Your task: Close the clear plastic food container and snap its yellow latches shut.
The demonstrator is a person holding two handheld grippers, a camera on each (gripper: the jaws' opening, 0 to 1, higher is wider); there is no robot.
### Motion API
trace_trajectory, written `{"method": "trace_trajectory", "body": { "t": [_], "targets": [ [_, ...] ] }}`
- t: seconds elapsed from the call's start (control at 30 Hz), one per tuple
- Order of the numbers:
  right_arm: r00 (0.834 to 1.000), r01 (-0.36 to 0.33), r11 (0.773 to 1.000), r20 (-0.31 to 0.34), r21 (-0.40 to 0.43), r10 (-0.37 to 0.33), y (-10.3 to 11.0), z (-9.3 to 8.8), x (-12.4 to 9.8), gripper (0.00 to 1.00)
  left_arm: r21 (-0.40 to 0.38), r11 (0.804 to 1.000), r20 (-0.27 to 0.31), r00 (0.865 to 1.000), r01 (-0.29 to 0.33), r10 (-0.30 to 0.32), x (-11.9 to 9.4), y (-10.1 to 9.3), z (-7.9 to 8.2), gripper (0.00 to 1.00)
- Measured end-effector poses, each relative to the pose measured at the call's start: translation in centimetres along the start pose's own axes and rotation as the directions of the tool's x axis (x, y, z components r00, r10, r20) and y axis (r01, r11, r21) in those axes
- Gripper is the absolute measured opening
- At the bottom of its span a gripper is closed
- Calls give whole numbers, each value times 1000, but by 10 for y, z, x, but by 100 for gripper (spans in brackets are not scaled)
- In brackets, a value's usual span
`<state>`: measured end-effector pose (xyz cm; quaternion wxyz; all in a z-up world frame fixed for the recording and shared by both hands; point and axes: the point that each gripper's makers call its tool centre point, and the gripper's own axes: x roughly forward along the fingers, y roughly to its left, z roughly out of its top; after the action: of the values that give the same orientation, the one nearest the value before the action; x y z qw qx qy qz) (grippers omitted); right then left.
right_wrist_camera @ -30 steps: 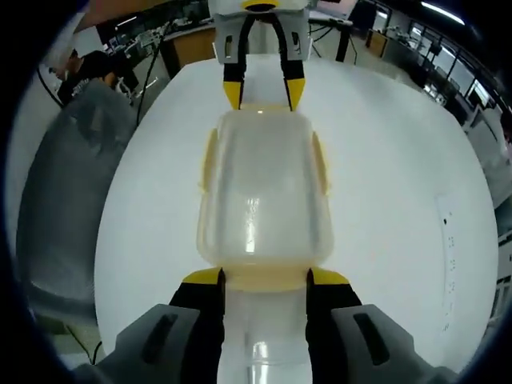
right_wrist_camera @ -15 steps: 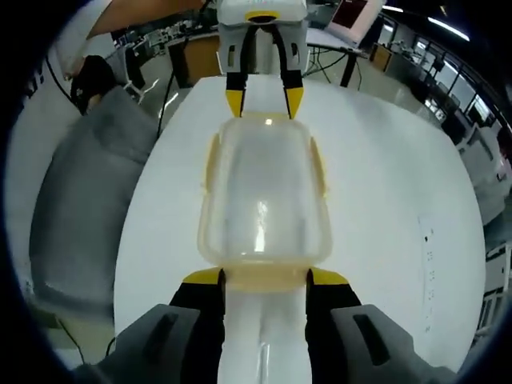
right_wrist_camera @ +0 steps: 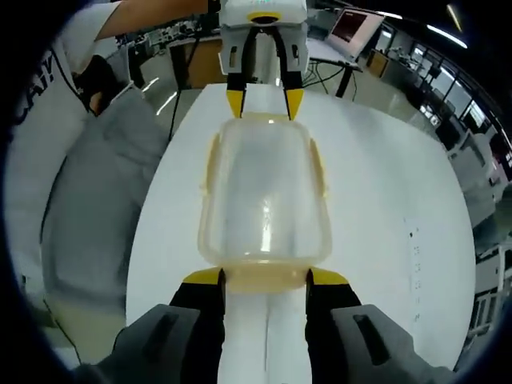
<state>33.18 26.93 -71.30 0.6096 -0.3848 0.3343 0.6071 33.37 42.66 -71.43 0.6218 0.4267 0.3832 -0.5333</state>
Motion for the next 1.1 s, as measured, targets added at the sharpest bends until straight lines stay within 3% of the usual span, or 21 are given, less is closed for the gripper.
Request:
{"method": "trace_trajectory", "body": {
  "t": [0.43,0.77,1.1],
  "targets": [
    [999,44,998,-26,42,-43,-7,-53,-42,35,49,999,42,999,3,-5,17,18,69,32],
    [996,66,995,-59,73,-62,-23,-111,-70,35,67,998,67,998,16,-20,42,35,128,32],
    [995,50,995,-86,84,-43,-36,-153,-76,35,63,997,59,998,32,-36,72,46,162,32]
  ]
}}
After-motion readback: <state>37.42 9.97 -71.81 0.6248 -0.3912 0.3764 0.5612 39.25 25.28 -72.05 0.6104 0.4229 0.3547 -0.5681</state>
